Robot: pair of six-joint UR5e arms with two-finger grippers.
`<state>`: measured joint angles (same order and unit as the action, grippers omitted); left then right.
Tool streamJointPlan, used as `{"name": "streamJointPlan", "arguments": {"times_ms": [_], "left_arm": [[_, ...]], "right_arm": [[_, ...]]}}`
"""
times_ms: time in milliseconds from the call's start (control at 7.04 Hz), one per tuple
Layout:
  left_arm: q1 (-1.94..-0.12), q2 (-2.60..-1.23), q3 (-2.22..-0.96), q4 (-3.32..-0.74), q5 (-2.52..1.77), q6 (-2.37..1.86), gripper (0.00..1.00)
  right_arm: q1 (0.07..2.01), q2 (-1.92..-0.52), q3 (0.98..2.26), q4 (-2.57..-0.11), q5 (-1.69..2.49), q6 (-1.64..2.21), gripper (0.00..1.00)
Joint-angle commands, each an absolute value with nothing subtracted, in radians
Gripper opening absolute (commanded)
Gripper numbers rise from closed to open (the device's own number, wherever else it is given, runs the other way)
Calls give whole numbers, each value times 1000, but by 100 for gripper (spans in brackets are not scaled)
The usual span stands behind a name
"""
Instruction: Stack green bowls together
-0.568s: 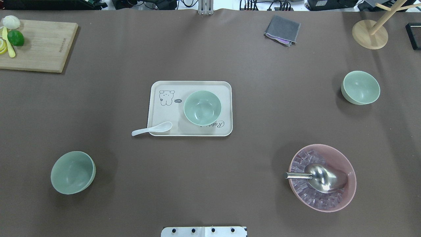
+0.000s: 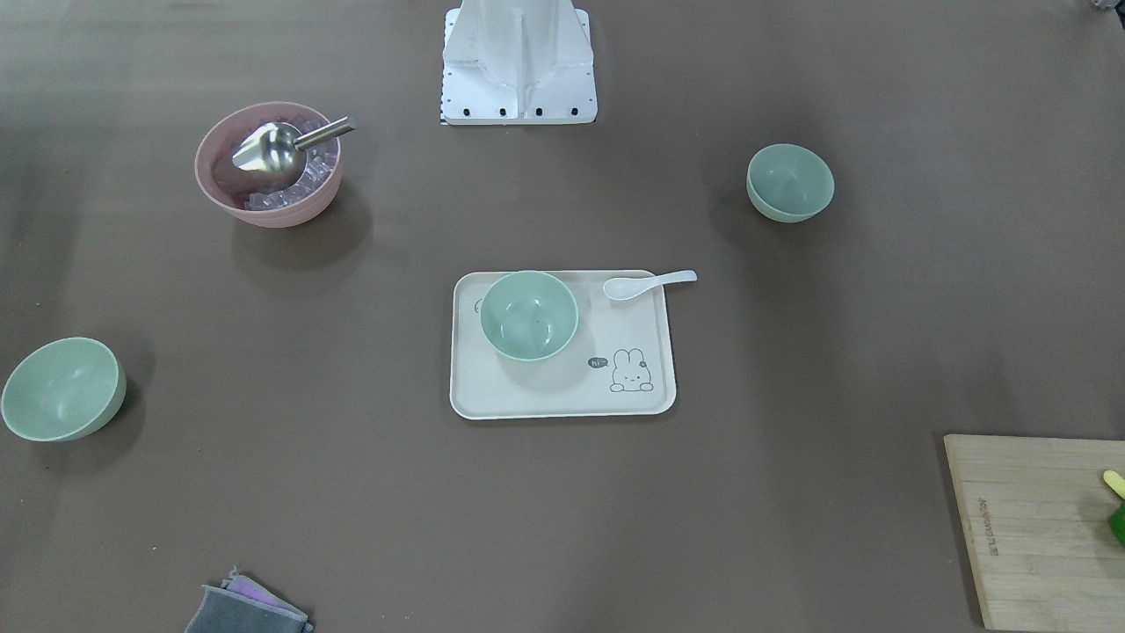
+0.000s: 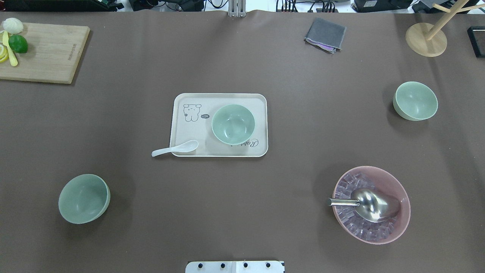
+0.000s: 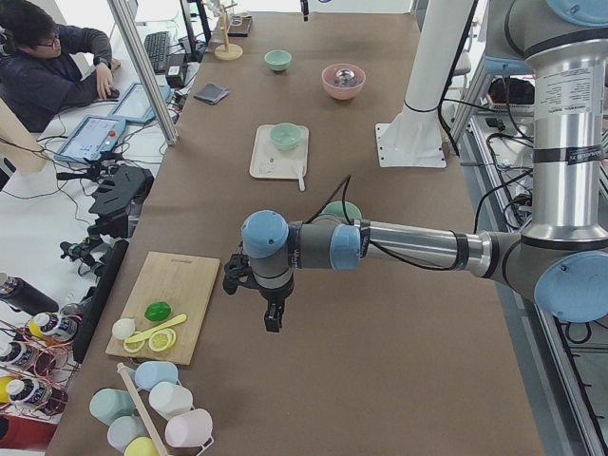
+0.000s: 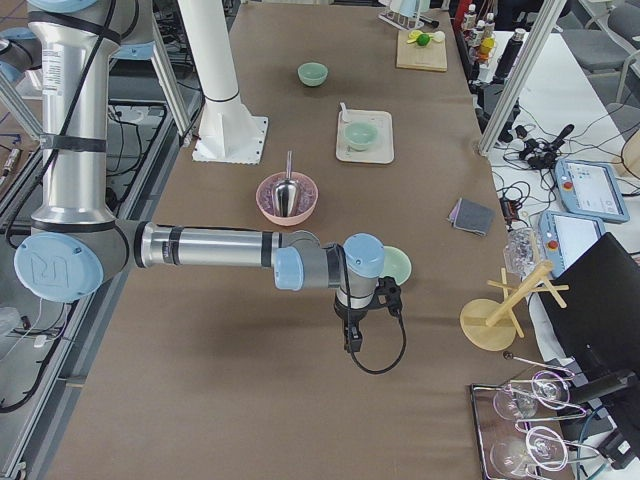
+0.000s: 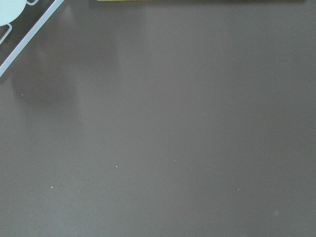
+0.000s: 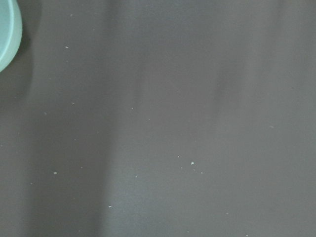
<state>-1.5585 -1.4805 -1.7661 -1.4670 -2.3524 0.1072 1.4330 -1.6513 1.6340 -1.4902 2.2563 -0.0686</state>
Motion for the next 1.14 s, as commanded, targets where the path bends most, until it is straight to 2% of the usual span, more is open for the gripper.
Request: {"name": "streamJointPlan", "arguments": {"times_ms": [0, 426, 568, 711, 995], "left_arm": [[-1559, -1489, -1773, -1514, -2350, 106, 98], [-1559, -1496, -1779, -1667, -2358, 98, 98], [-1559, -1518, -1749, -1833, -2350, 95, 99], [-1559, -1541, -1682, -1939, -2346, 92, 98], [-1557, -1498, -1666, -2037, -2377, 101, 98]], "right_arm": [[1394, -1643, 1643, -1369, 2256, -71, 100], [1396, -1638, 1637, -1081, 2243, -63, 100], [1400, -1640, 1641, -1010, 2243, -63, 100], [1401, -1632, 1637, -981, 2221, -61, 100], [1401, -1649, 1611, -967, 2165, 42, 100]]}}
